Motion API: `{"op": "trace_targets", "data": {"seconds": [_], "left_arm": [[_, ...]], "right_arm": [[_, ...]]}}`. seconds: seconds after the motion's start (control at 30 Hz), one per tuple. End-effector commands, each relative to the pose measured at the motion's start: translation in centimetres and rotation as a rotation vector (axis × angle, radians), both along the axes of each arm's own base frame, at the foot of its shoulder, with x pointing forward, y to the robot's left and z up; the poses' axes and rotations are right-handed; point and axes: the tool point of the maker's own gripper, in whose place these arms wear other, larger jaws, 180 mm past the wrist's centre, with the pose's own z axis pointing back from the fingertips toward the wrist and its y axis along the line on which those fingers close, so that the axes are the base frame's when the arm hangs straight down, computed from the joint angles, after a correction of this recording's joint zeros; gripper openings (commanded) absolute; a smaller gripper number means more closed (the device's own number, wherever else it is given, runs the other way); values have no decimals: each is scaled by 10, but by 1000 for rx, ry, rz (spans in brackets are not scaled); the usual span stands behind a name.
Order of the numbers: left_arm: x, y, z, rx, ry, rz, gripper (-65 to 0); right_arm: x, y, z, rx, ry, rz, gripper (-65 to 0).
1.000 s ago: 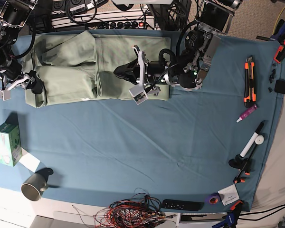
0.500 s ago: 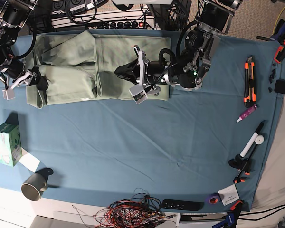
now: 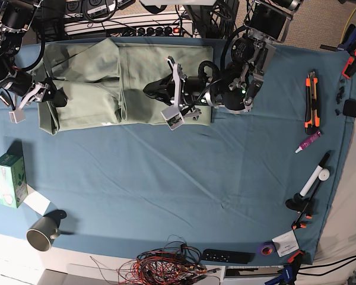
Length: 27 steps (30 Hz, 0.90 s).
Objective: Fold the T-shirt properly
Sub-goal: 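Release the left gripper and reposition the right gripper at the strip end, then fold the strip end with the right gripper over onto the left-folded part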
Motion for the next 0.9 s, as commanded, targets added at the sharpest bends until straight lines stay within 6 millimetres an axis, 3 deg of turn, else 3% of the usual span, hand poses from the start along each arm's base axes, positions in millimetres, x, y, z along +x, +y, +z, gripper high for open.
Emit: {"op": "trace_targets", "data": {"seconds": [0.0, 0.17, 0.23, 0.37, 0.47, 0.67, 0.87], "left_arm": [[6, -6, 18, -54, -35, 1, -650], [6, -6, 18, -54, -35, 1, -650], [6, -6, 18, -54, -35, 1, -650], [9, -4, 18, -55, -36, 11, -650], [19, 5, 20, -64, -36, 51, -650], [47, 39, 31, -99, -21, 175, -650], [53, 82, 30, -138, 58, 258, -650]], "right_arm": [[-54, 0, -36, -78, 272, 84, -255], [-54, 0, -36, -78, 273, 85, -265], [-54, 0, -36, -79, 272, 85, -334], [-52, 3, -34, -57, 261, 84, -544], [-48, 12, -28, 4, 238, 86, -623], [-22, 30, 1, 85, 98, 104, -636], [-8, 52, 33, 0, -16, 217, -636]]}}
